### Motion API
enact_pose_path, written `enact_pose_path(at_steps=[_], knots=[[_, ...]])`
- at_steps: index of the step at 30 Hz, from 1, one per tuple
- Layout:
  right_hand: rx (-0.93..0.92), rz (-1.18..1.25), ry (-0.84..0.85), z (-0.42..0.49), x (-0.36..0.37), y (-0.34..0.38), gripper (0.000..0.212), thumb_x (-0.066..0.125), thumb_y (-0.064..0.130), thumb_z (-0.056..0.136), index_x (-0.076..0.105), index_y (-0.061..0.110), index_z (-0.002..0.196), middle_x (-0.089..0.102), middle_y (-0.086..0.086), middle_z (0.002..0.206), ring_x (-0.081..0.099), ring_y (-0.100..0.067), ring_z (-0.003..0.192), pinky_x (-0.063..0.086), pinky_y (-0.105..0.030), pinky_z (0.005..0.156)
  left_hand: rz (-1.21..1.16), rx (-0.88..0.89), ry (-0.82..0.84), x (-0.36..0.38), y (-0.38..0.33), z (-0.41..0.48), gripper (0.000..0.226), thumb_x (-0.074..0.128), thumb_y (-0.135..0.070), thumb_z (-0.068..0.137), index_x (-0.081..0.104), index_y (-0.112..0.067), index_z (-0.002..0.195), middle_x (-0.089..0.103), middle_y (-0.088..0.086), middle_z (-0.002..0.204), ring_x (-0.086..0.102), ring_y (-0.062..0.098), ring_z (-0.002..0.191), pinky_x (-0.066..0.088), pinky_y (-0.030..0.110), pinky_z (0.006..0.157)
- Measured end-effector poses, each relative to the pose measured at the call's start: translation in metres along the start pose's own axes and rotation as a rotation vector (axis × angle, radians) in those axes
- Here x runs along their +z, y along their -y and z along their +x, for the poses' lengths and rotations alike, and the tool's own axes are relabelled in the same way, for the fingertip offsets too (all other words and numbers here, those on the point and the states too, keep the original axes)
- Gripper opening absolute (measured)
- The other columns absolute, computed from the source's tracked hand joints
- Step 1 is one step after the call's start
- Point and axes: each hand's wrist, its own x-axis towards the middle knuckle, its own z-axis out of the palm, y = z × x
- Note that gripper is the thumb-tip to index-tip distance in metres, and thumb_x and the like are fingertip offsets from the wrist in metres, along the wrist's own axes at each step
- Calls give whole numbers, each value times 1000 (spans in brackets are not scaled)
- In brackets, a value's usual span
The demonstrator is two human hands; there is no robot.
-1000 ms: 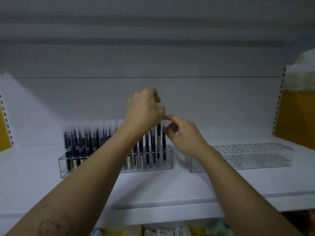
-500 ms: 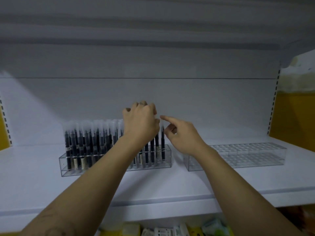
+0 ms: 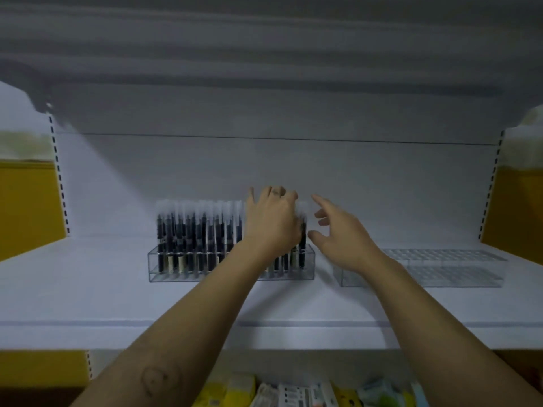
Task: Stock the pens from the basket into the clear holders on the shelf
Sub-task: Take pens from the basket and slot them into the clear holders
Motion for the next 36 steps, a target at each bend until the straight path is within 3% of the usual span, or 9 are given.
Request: enact_pose_path(at_steps=[4,10,14,17,20,22,28,33,36], knots=[[-33,-6,-24,-24,-4,9,69,62,25,91,25,29,150,42,2,143,45,-14,127,39,-31,105,-89,31,-103,-10,4,-39,47,52,-36,91,44,-23,136,46,1,140,38,21,131,18,43,116],[-75,58,-60,-90,1,27,65,63,28,91,31,33,147,40,8,142,44,-9,126,40,-29,105,-146,83,-147,-11,2,-117,42,59,-36,88,54,-21,127,54,0,127,44,20,121,34,35,99],[-92,51,-69,-148,12,33,61,64,28,90,36,33,144,40,12,136,43,-3,120,38,-23,100,-119,75,-195,1,-3,-176,29,62,-35,85,62,-19,109,62,0,99,56,23,95,40,36,78],[-113,49,-80,-193,33,31,51,65,26,89,46,30,136,42,13,126,44,0,112,39,-19,94,-156,58,-175,22,-7,-221,24,61,-34,84,63,-19,101,60,-1,87,57,23,84,42,35,71],[-48,28,-35,-235,67,12,38,66,25,87,55,25,123,47,9,117,50,-7,105,41,-22,86,-201,21,-54,51,-9,-267,25,58,-37,84,63,-19,101,60,-1,90,59,24,86,45,35,73],[31,-8,58,-261,97,-10,37,67,27,86,56,23,121,48,6,117,51,-12,107,40,-23,85,-209,-26,114,72,-11,-297,29,57,-40,87,61,-21,109,62,-1,100,59,23,95,44,35,76],[320,-30,530,-330,185,-73,62,64,34,90,37,24,145,34,-1,147,35,-22,134,35,-31,104,-177,-166,593,148,-11,-372,50,52,-46,91,46,-23,135,50,1,133,45,24,123,36,39,98],[455,-12,771,-377,242,-109,59,62,35,91,39,22,143,38,-3,143,40,-24,130,39,-34,101,-258,-300,917,215,-6,-425,49,55,-44,90,48,-20,132,53,6,129,49,27,119,44,39,95],[512,7,893,-406,271,-130,45,63,32,88,51,20,129,49,-3,127,53,-24,114,46,-32,87,-351,-399,1043,248,-5,-458,37,58,-37,87,57,-16,118,60,6,119,56,26,111,48,36,90]])
